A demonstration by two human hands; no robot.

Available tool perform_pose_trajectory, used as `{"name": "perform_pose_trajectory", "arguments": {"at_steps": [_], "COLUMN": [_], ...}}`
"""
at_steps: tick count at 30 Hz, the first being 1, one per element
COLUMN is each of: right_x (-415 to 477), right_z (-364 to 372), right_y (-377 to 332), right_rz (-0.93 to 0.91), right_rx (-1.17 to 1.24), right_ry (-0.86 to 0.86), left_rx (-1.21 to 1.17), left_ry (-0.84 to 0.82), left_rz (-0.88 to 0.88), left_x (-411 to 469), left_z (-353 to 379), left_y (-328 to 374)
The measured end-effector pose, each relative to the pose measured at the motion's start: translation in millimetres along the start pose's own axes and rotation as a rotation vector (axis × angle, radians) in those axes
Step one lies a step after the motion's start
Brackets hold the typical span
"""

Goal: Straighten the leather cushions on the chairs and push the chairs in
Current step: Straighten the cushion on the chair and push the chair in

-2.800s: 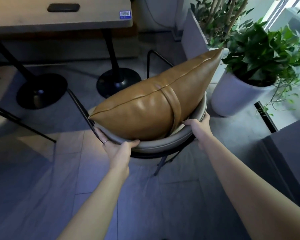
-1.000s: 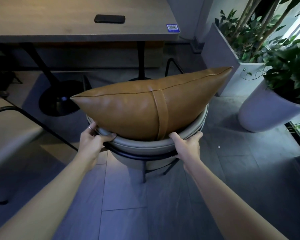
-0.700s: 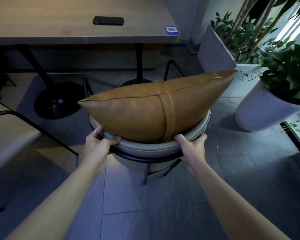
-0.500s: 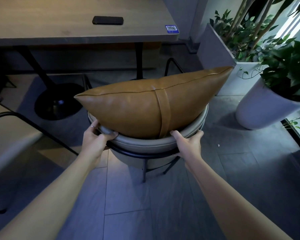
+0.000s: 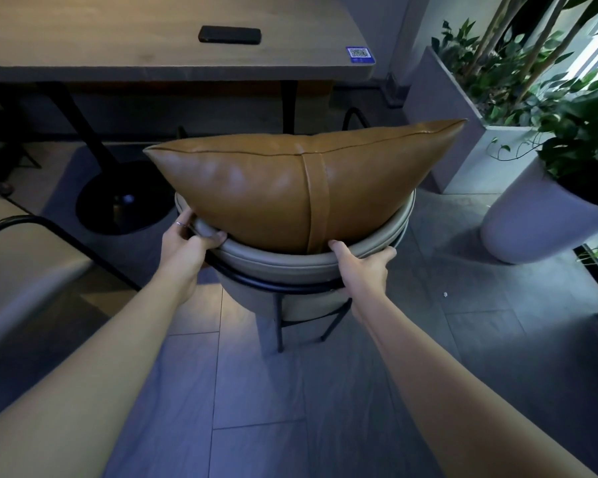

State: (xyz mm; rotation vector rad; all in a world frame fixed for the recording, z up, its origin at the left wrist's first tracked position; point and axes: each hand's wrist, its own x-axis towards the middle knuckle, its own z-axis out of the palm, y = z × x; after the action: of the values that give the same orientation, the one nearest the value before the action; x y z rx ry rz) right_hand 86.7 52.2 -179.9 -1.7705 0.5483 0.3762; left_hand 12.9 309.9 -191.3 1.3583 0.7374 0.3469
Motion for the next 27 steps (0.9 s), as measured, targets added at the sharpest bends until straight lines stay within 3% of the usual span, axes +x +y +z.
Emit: {"name": "perform_pose_trajectory", "arguments": {"at_steps": [6,10,15,27], "right_x": [6,5,16,35], "right_z": [10,-12,-40,-20], "right_y": [-13,-11,-23,-36], "right_rz": [-0.008,0.055,0.079,0.087], "right_rx": [0.009,0.064,0.137,0.181], "right_ry": [-0.034,-0.175,-0.241,-0.252], "left_rx": [0.006,0.103,-0.004,0.094], "left_ry": [0.036,0.156,0.01,-0.052], "left_rz": [0.048,0.064,-0.148,-0.211], "left_x": [9,-13,-46,-23], "left_z": [9,26,51,69], "left_y": [8,14,12,35]}}
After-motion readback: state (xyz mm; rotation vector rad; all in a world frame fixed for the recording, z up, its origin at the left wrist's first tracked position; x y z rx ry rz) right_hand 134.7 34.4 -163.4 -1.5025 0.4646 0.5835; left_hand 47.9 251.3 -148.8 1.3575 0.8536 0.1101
